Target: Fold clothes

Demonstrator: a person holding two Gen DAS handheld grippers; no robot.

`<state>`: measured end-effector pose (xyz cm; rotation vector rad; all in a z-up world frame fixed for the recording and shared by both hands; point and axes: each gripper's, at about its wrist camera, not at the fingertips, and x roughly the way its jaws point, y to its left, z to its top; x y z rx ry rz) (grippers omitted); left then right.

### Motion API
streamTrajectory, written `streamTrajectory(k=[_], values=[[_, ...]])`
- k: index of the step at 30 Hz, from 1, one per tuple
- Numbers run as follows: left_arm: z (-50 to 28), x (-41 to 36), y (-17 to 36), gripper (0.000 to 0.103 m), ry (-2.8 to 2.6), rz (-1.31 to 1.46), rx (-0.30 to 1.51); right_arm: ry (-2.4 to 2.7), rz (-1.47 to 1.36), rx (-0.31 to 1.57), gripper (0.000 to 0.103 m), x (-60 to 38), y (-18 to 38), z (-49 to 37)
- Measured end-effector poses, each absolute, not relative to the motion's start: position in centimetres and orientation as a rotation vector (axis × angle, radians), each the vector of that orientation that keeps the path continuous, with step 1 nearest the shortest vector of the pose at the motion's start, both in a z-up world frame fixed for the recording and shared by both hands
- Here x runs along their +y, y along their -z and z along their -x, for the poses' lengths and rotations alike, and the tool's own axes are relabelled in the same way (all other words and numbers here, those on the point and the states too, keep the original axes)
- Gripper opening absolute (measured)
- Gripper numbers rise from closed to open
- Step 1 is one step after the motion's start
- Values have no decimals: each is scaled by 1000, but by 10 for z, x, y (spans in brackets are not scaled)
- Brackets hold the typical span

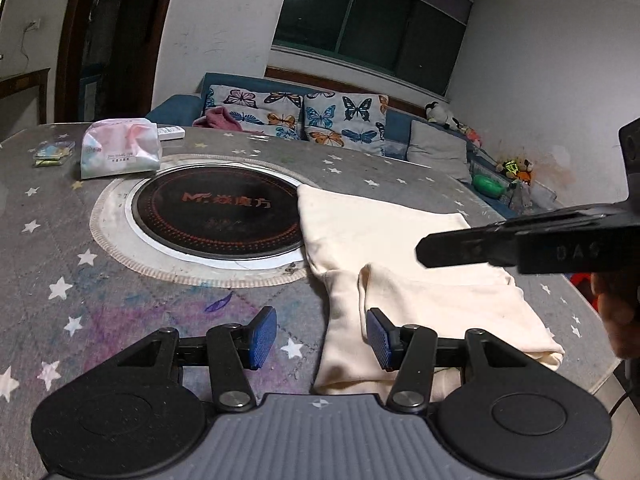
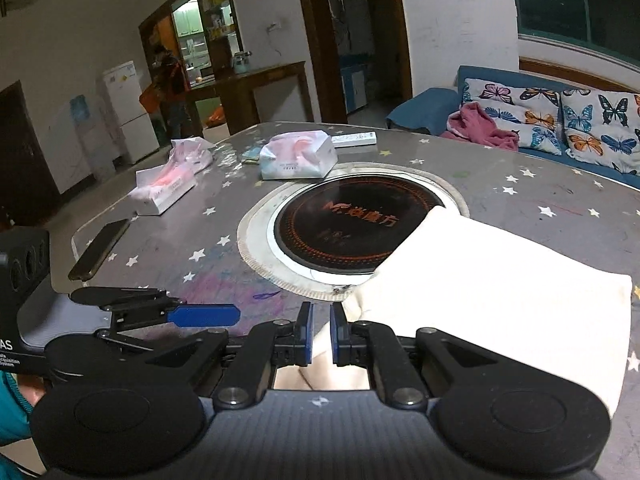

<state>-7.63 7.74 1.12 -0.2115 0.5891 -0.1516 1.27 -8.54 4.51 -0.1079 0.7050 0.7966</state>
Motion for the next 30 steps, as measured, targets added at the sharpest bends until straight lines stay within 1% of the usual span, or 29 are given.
streamTrajectory(k=[7, 9, 11, 15, 16, 18, 19, 20, 21, 22, 24, 25, 30], values=[[70, 59, -15, 51, 238, 176, 573, -675, 166, 705, 9, -134, -48, 1], [67, 50, -15, 47, 265, 154, 574, -630, 188, 708, 9, -151, -48, 6], [63, 40, -13, 47, 280, 125, 578, -584, 211, 711, 9, -168, -48, 11], [55, 30, -7, 42, 280, 90, 602, -502, 204, 761, 10, -207, -33, 26], [53, 28, -5, 38, 279, 83, 610, -483, 204, 772, 10, -213, -28, 30], [51, 25, -2, 34, 278, 65, 622, -456, 200, 788, 10, -223, -19, 35], [50, 24, 0, 27, 278, 56, 628, -452, 193, 787, 10, -228, -17, 37], [50, 23, 1, 24, 277, 47, 634, -447, 185, 787, 10, -232, -15, 38], [50, 21, 1, 18, 272, 37, 635, -443, 178, 786, 10, -236, -13, 40], [50, 20, 2, 9, 266, 26, 633, -443, 169, 780, 11, -238, -13, 39], [50, 19, 1, 3, 252, 12, 632, -446, 156, 763, 13, -239, -12, 39], [49, 18, 0, 2, 242, 11, 632, -449, 157, 757, 15, -239, -12, 39], [55, 20, -12, 1, 206, 1, 610, -472, 183, 762, 15, -231, -3, 36]])
